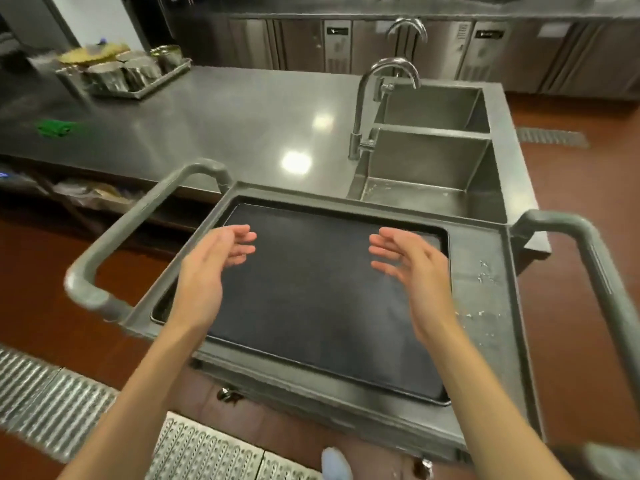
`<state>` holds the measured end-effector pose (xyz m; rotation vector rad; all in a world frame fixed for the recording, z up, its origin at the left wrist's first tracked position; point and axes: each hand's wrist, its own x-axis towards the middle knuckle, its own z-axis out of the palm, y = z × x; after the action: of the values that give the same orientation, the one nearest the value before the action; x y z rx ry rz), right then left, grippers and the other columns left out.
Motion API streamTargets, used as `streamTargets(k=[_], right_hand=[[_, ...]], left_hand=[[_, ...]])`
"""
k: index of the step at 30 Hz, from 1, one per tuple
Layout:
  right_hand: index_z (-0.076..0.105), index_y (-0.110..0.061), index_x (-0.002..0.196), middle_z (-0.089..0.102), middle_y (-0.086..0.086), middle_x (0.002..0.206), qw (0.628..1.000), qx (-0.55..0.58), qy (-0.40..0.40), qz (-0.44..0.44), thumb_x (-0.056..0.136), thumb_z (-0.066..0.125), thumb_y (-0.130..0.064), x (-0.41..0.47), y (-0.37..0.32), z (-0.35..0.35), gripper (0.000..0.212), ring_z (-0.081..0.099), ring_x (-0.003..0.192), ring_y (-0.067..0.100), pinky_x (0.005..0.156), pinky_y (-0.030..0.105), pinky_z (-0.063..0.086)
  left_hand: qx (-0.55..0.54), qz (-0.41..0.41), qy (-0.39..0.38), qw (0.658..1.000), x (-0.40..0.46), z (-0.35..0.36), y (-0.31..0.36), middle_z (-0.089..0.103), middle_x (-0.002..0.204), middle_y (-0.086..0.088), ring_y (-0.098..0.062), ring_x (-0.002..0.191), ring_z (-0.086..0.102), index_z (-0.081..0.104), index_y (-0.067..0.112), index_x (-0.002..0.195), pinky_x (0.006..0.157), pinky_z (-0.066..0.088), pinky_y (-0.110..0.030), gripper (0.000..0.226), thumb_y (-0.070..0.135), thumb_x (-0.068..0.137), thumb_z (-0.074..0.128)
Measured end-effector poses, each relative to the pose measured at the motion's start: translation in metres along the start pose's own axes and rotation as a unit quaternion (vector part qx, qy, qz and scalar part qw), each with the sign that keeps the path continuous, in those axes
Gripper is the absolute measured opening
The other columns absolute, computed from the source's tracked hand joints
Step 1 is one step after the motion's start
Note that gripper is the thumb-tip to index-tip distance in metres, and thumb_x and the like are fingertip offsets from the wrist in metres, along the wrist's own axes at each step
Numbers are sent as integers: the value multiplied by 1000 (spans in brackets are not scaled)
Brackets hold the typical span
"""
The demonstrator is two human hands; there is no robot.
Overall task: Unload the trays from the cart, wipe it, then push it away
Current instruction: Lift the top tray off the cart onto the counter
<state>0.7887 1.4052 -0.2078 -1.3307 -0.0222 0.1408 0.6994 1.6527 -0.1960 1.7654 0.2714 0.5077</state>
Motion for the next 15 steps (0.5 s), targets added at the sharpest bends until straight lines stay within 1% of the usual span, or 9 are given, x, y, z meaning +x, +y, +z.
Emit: streamTargets(k=[2, 4, 6, 8, 10, 11, 12, 13, 15], right_hand=[[73, -15, 99, 77, 8, 101, 999, -27, 21, 3, 97, 57, -21, 2, 13, 4, 17, 72, 100, 23, 85, 39, 58], [73, -15, 100, 77, 7, 100, 998, -52, 40, 11, 99, 57, -19, 0, 24, 4, 16, 71, 99, 22, 85, 39, 58], [72, -14, 100, 76, 9, 100, 995, -74, 69, 21, 99, 56, -16, -5, 34, 6, 17, 71, 98, 21, 86, 39, 58], [72, -13, 100, 75, 12, 101, 991, -98, 90, 33, 98, 57, -14, -13, 50, 14, 15, 70, 93, 19, 86, 39, 58], [72, -16, 94, 74, 17, 100, 983, -139, 106, 57, 96, 61, -13, -22, 71, 19, 12, 69, 86, 20, 84, 41, 57], [72, -19, 91, 75, 15, 96, 975, -182, 105, 68, 95, 64, -16, -27, 84, 20, 10, 69, 83, 21, 82, 41, 57], [72, -23, 88, 75, 9, 91, 961, -250, 87, 82, 93, 66, -21, -32, 99, 19, 8, 68, 82, 20, 80, 39, 56], [73, -24, 88, 75, 2, 89, 935, -337, 48, 102, 91, 68, -27, -38, 111, 17, 6, 68, 82, 17, 80, 35, 54], [73, -22, 96, 76, -1, 94, 852, -499, -67, 146, 88, 72, -37, -52, 131, 16, 17, 69, 90, 14, 83, 30, 52]], left_hand=[[9, -6, -47, 999, 17, -3, -18, 71, 112, -4, -23, 104, 66, 66, 24, 110, 94, 50, -42, 40, 50, 91, 42], [24, -18, -86, 996, 26, -8, -36, 71, 111, -2, -22, 104, 67, 67, 25, 108, 95, 49, -42, 41, 52, 88, 44], [46, -26, -129, 990, 34, -14, -53, 72, 109, 3, -15, 103, 67, 68, 26, 107, 96, 49, -38, 43, 57, 86, 45], [71, -33, -179, 981, 37, -21, -73, 72, 107, 9, -9, 103, 66, 69, 29, 105, 94, 47, -28, 41, 59, 85, 49], [118, -45, -238, 963, 35, -23, -92, 71, 104, 11, -1, 98, 63, 70, 29, 103, 86, 44, -13, 28, 50, 90, 57], [151, -41, -267, 951, 32, -24, -102, 70, 101, 11, 1, 94, 62, 70, 27, 101, 81, 43, -10, 22, 44, 92, 60], [191, -31, -302, 933, 30, -27, -113, 68, 98, 11, 1, 90, 60, 70, 26, 99, 79, 43, -12, 22, 44, 91, 62], [240, -11, -345, 907, 27, -31, -125, 65, 94, 12, -1, 88, 59, 70, 27, 98, 79, 44, -17, 29, 53, 86, 62], [342, 26, -430, 835, 23, -40, -146, 57, 91, 14, -4, 89, 55, 69, 29, 99, 83, 45, -25, 55, 74, 71, 52]])
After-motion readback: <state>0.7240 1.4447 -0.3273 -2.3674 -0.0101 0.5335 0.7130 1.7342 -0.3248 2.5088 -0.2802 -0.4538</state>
